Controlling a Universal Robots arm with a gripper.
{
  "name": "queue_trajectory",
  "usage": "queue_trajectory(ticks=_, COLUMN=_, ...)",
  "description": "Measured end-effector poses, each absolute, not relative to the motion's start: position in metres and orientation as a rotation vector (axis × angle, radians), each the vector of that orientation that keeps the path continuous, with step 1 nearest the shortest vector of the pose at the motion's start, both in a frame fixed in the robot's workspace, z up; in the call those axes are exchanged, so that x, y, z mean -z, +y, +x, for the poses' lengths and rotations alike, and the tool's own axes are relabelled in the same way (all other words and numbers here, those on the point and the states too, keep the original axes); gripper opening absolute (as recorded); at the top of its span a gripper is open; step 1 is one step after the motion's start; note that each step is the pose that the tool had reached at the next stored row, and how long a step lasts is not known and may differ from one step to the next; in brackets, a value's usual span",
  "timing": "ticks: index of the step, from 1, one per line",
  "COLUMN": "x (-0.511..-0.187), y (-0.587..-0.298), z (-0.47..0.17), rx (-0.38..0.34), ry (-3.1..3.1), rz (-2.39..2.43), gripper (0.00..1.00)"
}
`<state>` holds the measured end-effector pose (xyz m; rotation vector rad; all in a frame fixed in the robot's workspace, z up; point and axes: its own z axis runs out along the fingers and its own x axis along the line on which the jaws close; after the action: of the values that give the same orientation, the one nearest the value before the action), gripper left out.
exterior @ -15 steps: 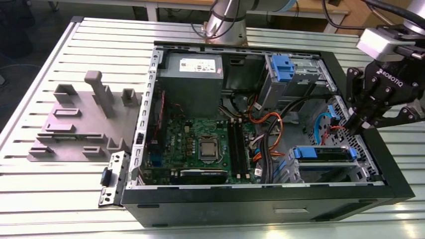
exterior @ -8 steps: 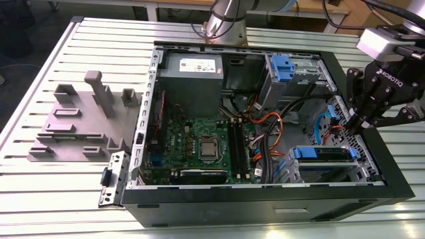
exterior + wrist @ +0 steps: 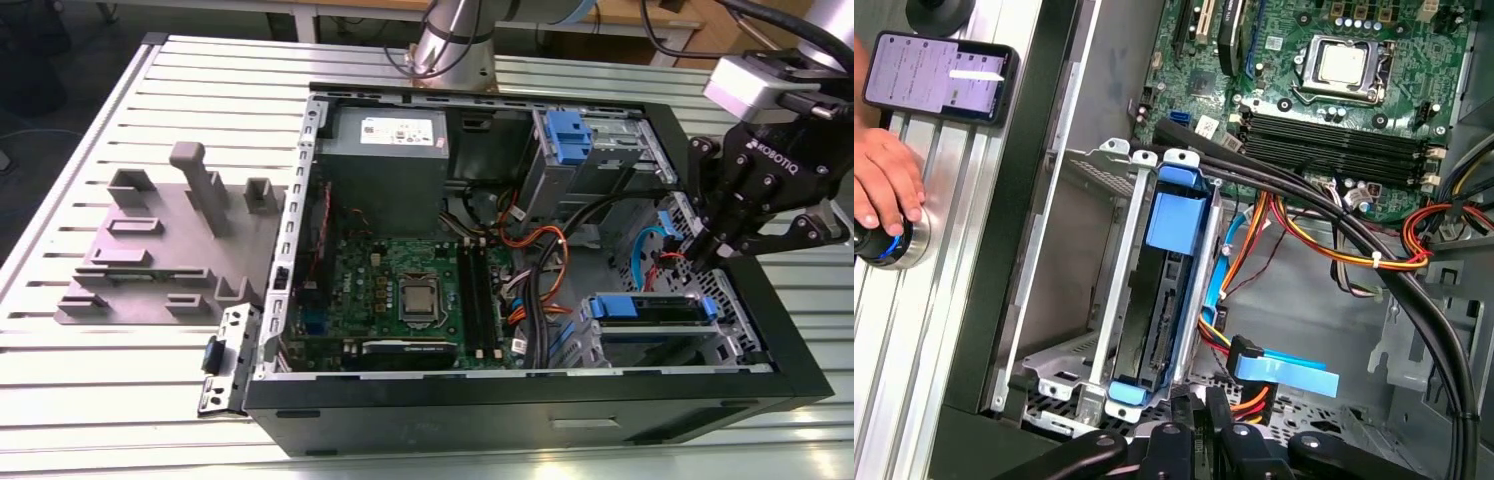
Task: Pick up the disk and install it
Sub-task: 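Insert the first disk wire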
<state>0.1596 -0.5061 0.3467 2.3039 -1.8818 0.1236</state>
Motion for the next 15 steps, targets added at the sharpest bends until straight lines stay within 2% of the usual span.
queue_trajectory(ticks=15, x=-0.3467, y=-0.5062, z=0.1596, rx=-0.124, ry=-1.88, rz=2.306, gripper=0.17)
